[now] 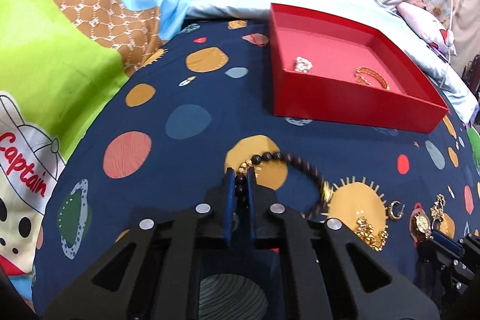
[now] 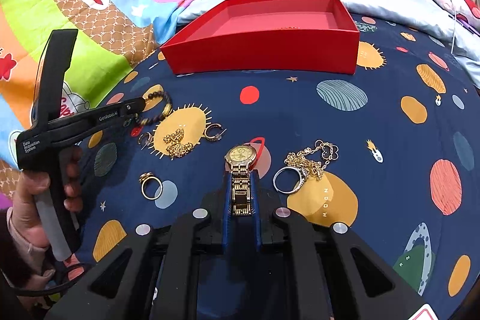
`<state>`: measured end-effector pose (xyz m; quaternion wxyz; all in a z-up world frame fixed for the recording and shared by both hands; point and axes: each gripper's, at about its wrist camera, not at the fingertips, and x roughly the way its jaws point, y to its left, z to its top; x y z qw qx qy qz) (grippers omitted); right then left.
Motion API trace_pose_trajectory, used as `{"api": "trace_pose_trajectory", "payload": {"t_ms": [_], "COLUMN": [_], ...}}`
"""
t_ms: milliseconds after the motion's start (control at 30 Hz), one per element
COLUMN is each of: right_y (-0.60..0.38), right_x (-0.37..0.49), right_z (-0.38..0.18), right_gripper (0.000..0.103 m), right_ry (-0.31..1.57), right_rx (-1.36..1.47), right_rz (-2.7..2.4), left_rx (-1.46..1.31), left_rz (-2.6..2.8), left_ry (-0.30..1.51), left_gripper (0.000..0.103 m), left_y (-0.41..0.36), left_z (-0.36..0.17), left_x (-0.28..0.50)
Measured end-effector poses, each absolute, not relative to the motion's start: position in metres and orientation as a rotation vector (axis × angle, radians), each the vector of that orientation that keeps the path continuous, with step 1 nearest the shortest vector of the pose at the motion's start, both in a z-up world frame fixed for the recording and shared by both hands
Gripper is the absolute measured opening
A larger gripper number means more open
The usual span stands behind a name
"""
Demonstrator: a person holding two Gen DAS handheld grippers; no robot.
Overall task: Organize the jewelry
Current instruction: 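Grasp the gold watch with the right tool while the left tool grasps the black beaded bracelet, then carry the watch with the right tool while the left tool carries the beaded bracelet to the tray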
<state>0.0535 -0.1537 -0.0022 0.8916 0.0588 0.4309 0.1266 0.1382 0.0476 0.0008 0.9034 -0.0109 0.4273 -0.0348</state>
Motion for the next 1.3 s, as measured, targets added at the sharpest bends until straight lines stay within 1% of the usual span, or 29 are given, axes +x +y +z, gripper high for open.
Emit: {"api": "trace_pose_trajectory", "payload": {"t_ms": [200,400,600,767,800,867,900,933,1267,1300], "right_y": [-0.156,-0.159,-0.164,-0.162,-0.161,-0.158,-0.157,-0.155,-0.142,-0.140], "right_x": [0.050,0.043,0.031,0.029,0.029,0.027,0.026,0.027,0.043,0.044], "right_z": [0.001,0.006,0.029,0.022,0.018,0.011,0.009,0.008,0.001,0.001], "right_gripper": [0.011,0.011,0.011,0.011,0.012,0.023,0.031,0.035,0.035,0.033], "right_ry": [0.871,0.852,0.812,0.891,0.904,0.915,0.918,0.916,0.922,0.921], "right_rx": [0.127,0.165,0.177,0.143,0.128,0.093,0.080,0.066,0.027,0.018], "right_rz": [0.262,0.264,0.262,0.278,0.269,0.247,0.240,0.232,0.225,0.222], "left_rx": [-0.034,-0.050,-0.067,-0.078,-0.080,-0.082,-0.082,-0.082,-0.081,-0.082], "left_rz": [-0.124,-0.171,-0.208,-0.219,-0.219,-0.215,-0.214,-0.213,-0.205,-0.204], "left_ry": [0.886,0.863,0.844,0.849,0.851,0.857,0.859,0.861,0.864,0.865], "left_gripper": [0.007,0.007,0.007,0.007,0.007,0.007,0.007,0.007,0.007,0.007], "left_y": [0.040,0.036,0.033,0.033,0.033,0.034,0.034,0.034,0.036,0.036], "left_z": [0.005,0.025,0.044,0.047,0.046,0.044,0.043,0.042,0.040,0.040], "left_x": [0.130,0.112,0.096,0.087,0.086,0.085,0.084,0.084,0.086,0.086]}}
